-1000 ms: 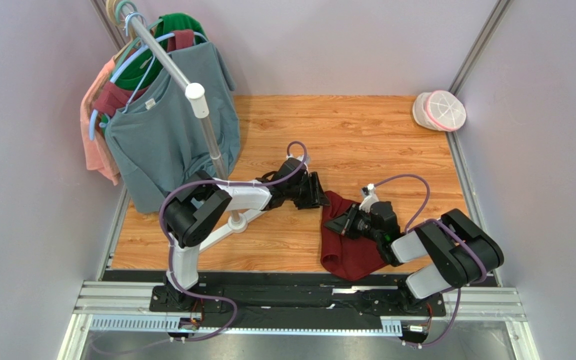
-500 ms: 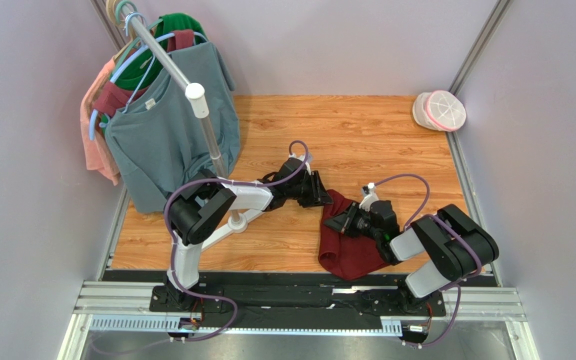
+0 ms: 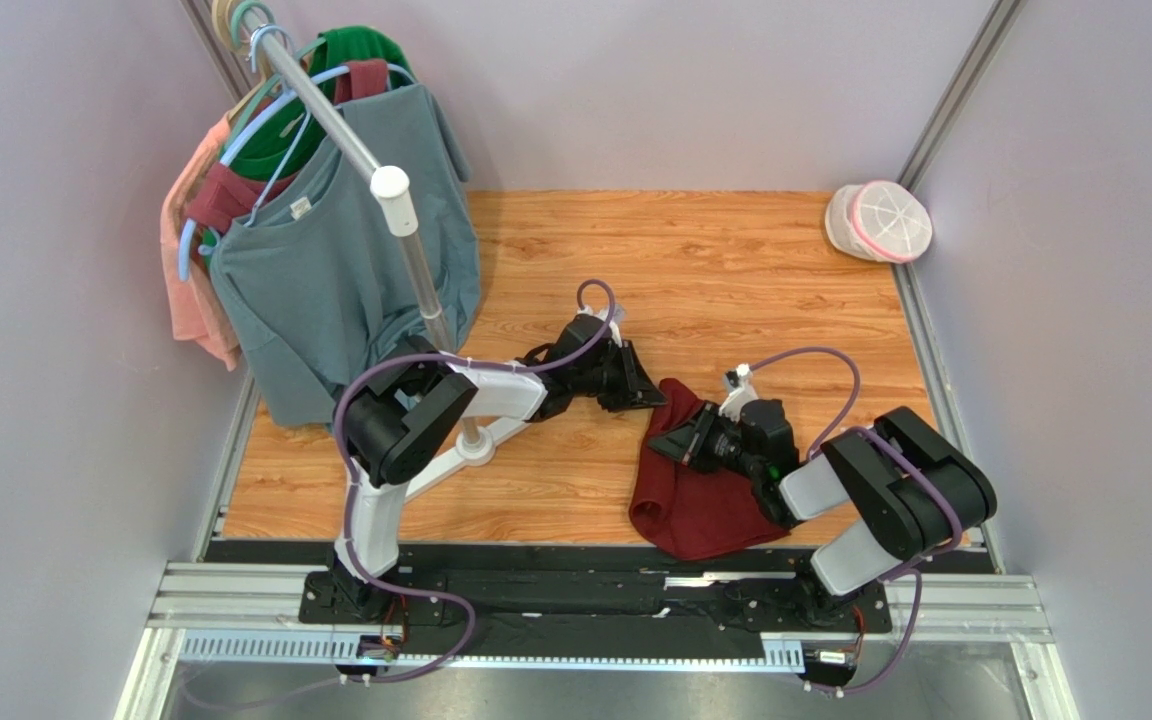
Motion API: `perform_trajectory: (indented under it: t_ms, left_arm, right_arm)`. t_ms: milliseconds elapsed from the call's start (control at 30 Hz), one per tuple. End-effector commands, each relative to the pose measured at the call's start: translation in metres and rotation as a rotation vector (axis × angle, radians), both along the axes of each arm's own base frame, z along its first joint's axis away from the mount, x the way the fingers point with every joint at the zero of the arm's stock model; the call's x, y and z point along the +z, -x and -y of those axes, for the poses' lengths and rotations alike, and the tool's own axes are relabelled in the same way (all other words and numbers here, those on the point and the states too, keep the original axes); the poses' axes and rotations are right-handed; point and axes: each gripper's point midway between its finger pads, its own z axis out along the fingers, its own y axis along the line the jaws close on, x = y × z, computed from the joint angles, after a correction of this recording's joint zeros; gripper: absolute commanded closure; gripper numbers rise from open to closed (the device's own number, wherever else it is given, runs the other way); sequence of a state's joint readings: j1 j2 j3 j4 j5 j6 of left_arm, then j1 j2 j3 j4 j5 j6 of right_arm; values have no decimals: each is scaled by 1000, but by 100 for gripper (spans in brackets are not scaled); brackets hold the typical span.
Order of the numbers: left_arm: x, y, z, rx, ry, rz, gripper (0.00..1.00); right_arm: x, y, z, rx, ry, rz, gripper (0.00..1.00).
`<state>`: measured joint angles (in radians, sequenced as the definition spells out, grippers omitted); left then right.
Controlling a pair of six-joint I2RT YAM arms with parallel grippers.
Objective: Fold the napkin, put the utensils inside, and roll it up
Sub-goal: Roll the napkin with the utensil
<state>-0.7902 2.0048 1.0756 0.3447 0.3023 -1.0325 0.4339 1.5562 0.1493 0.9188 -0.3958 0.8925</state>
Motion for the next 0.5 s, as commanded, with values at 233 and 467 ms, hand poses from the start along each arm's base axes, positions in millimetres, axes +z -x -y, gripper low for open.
perform_trajectory:
  t_ms: [233, 467]
  left_arm:
    - [4, 18, 27, -134, 56, 42, 100]
    - [11, 9, 10, -75, 21, 84, 100]
  right_arm:
    - [-19, 23, -13, 204, 86, 3, 100]
    - [-9, 17, -16, 235, 109, 28, 96]
